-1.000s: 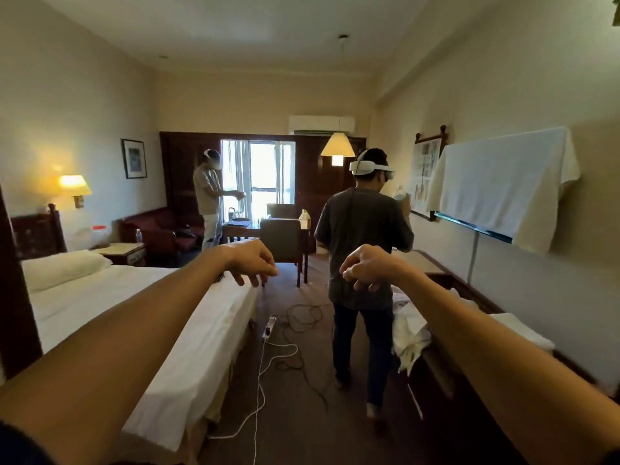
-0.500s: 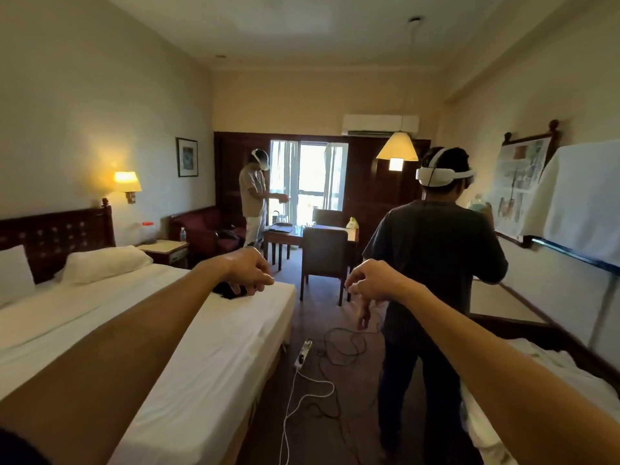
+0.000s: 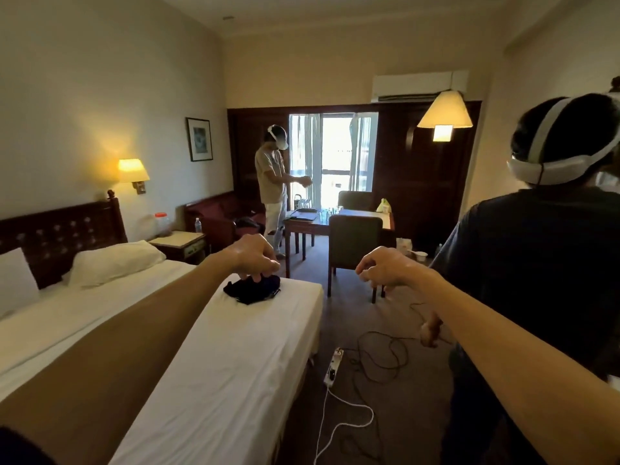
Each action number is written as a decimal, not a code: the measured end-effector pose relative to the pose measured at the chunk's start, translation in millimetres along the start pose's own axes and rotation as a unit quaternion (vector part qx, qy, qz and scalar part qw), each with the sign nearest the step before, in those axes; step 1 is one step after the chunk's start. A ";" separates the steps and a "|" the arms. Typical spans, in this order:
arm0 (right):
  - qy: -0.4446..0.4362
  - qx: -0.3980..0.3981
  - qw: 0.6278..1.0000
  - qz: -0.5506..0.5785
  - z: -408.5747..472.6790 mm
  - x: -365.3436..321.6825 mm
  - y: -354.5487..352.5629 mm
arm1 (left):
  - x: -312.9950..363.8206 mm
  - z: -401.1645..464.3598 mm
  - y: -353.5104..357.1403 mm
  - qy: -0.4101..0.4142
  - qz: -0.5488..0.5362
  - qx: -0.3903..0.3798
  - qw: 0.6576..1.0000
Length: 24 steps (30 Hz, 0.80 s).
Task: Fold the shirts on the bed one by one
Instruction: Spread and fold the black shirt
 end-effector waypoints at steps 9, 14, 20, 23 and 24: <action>-0.046 -0.024 0.998 0.018 248.2 48.2 14.5 | -51.2 201.8 -5.7 -0.072 -0.036 0.053 0.995; -0.084 -0.034 0.995 0.034 373.9 46.4 23.9 | -94.0 310.6 -15.1 -0.115 -0.028 0.082 0.990; -0.133 -0.014 0.988 0.071 502.1 48.8 72.4 | -165.2 421.4 0.9 -0.165 0.002 0.064 0.984; -0.157 0.019 0.985 0.076 577.0 49.2 92.7 | -201.0 485.8 -6.4 -0.171 0.004 0.065 0.983; -0.163 0.022 0.984 0.074 603.9 49.2 99.1 | -211.9 507.8 -11.3 -0.170 -0.001 0.069 0.983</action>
Point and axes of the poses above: each hand's wrist, its own z-axis towards the middle knuckle, its own y-axis out of the palm, x = y × z, the point moved 2 cm from there along z, towards the middle knuckle, and after that the axes turned 5 degrees about -y, right-handed, at the moved point
